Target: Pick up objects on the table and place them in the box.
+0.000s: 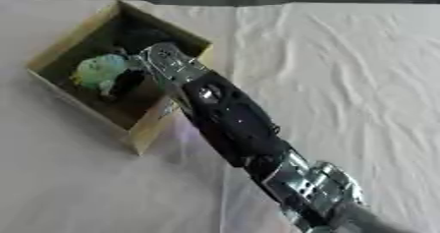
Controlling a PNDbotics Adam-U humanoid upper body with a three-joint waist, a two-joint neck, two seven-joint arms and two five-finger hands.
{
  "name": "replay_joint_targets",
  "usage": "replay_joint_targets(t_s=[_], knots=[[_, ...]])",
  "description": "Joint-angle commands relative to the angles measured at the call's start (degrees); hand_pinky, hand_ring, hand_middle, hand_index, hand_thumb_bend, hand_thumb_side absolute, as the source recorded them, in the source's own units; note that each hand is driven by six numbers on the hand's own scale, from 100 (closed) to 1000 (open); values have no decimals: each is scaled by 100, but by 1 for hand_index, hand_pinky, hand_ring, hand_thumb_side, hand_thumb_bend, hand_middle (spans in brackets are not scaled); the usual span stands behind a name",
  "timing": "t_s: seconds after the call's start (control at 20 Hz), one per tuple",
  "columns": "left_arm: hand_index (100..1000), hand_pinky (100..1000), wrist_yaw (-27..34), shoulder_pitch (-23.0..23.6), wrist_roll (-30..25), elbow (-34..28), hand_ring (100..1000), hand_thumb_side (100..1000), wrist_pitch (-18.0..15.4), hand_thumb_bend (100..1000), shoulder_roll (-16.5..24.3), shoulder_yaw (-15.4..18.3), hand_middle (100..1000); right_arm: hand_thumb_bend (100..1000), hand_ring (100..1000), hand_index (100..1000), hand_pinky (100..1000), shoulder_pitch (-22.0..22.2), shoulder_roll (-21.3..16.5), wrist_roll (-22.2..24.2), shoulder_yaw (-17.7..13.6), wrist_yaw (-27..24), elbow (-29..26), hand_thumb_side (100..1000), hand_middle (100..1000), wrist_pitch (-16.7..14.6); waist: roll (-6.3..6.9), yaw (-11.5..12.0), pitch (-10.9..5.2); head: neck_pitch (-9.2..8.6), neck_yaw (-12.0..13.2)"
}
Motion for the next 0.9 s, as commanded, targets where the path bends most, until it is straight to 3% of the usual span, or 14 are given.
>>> replay_joint_targets(t_s=[0.05,0.4,0.45,0.5,0.85,0.9], knots=[[791,304,3,-33,-17,-97,569,719,2,100,60,2,681,709,928,980,890,-177,-214,-18,-110,-126,-324,786,920,37,17,-14,-113,57,20],[791,305,-15,-29,-2,-97,569,719,-2,100,71,21,681,674,915,980,889,-165,-605,-1,-315,-884,-1199,800,900,184,26,-51,-122,69,85],[791,305,-17,-27,0,-97,569,720,-2,100,72,24,681,584,914,979,889,-150,-662,-13,-345,-987,-1352,849,899,229,27,-57,-122,71,92],[791,305,-20,-24,5,-97,569,718,-1,100,75,28,681,621,913,976,888,-134,-735,-34,-386,-1081,-1527,821,894,279,30,-66,-122,78,102],[790,305,-41,1,38,-97,569,718,3,100,93,60,682,335,895,931,882,123,-1380,-263,-713,-1770,-2917,946,856,762,44,-147,-129,112,193],[790,305,-44,4,43,-97,569,718,3,100,95,66,681,243,892,901,875,194,-1491,-327,-772,-1904,-3126,939,876,856,48,-163,-130,117,207]])
